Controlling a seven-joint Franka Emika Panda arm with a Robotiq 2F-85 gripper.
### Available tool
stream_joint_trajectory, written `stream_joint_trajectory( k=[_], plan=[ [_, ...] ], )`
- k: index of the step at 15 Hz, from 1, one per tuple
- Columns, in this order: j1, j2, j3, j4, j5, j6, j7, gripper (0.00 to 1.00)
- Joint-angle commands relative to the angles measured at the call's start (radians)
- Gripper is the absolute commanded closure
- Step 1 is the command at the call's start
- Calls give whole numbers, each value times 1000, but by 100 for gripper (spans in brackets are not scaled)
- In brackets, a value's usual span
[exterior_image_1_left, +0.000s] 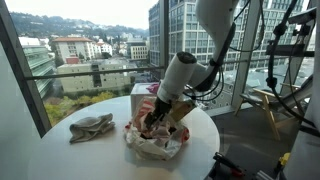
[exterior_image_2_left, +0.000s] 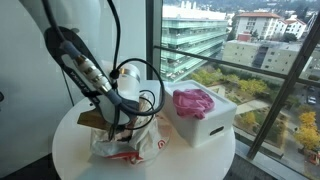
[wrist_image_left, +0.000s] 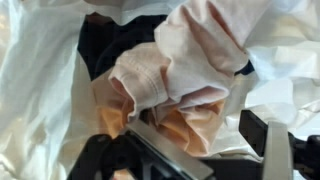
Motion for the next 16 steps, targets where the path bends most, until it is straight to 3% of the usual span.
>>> stream_joint_trajectory(
  k=[1, 5, 9, 10, 11, 16],
  plan=[
    [-41, -149, -32, -44, -29, 140, -5, 0],
    [-39, -285, -55, -55, -41, 78, 42, 0],
    [-78, -309, -55, -18, -12, -60, 97, 0],
    [-82, -323, -84, -58, 172, -109, -93, 0],
    [-102, -315, -58, -17, 86, -148, 46, 0],
    [-134, -239, -68, 27, 335, -292, -126, 0]
  ],
)
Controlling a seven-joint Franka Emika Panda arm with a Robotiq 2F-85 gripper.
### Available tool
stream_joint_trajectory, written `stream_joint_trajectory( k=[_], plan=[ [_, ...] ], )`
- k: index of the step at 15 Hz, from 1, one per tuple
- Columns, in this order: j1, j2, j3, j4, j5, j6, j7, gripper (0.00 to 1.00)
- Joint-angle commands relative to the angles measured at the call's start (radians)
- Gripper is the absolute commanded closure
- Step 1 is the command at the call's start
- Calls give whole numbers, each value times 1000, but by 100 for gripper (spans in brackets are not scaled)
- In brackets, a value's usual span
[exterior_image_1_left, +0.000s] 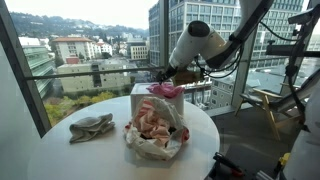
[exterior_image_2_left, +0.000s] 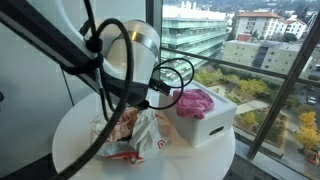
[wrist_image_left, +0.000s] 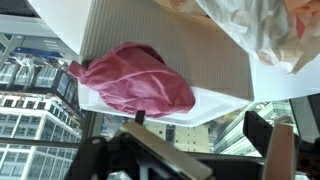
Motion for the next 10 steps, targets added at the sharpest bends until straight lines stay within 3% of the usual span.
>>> stream_joint_trajectory(
  k=[1, 5, 10],
  plan=[
    [-12, 70, 0, 72, 145, -59, -104, 0],
    [-11, 184, -1, 172, 300, -107, -228, 0],
    [-36, 322, 8, 274, 568, -70, -438, 0]
  ],
)
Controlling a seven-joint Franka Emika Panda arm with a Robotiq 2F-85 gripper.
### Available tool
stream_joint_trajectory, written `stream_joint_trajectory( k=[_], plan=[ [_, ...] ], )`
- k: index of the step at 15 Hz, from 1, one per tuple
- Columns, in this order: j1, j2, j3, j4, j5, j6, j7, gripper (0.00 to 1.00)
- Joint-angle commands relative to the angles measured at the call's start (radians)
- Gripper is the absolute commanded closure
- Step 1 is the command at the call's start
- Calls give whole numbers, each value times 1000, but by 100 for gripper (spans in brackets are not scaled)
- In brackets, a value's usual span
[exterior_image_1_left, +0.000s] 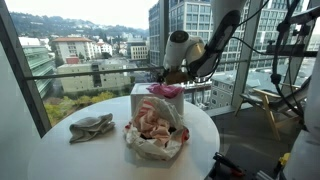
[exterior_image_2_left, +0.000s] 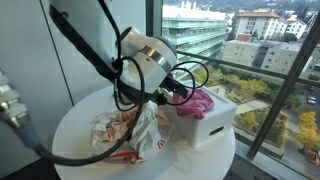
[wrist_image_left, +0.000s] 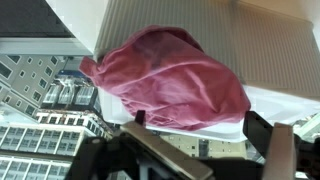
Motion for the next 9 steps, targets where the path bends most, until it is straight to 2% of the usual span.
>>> stream_joint_trajectory(
  k=[1, 9],
  plan=[
    [-22, 101, 13, 104, 150, 25, -130, 0],
    [-59, 258, 69, 249, 409, -3, -358, 0]
  ],
)
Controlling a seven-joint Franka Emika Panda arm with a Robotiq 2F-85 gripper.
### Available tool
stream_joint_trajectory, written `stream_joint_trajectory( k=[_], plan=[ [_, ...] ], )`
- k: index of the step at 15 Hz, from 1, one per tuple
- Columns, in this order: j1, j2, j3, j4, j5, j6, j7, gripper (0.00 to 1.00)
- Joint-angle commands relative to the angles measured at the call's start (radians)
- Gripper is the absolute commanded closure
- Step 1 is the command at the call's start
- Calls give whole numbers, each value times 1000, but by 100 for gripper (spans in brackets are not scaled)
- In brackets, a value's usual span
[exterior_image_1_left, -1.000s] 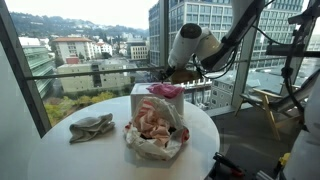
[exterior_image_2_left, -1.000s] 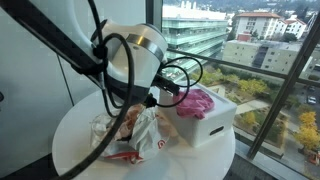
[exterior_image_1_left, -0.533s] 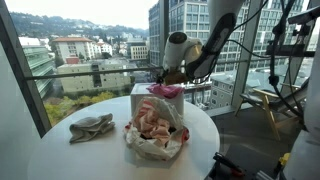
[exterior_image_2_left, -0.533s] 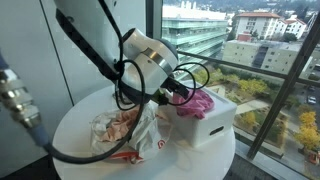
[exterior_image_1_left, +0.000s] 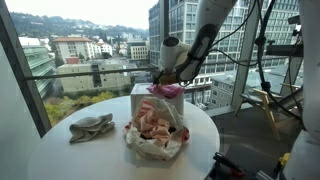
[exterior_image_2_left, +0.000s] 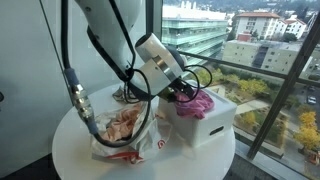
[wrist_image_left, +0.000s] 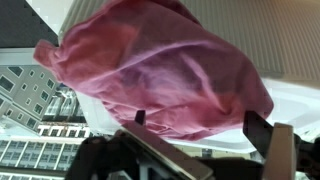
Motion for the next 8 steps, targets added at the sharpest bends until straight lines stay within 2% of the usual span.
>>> stream_joint_trajectory(
  k=[1, 4, 5, 6, 8],
  plan=[
    [-51, 89, 60, 89, 130, -8, -132, 0],
    [-94, 144, 113, 131, 226, -22, -226, 0],
    [-108, 159, 130, 144, 250, -29, -253, 25],
    [-124, 169, 150, 151, 275, -39, -286, 25],
    [-157, 174, 189, 157, 318, -45, -338, 41]
  ],
)
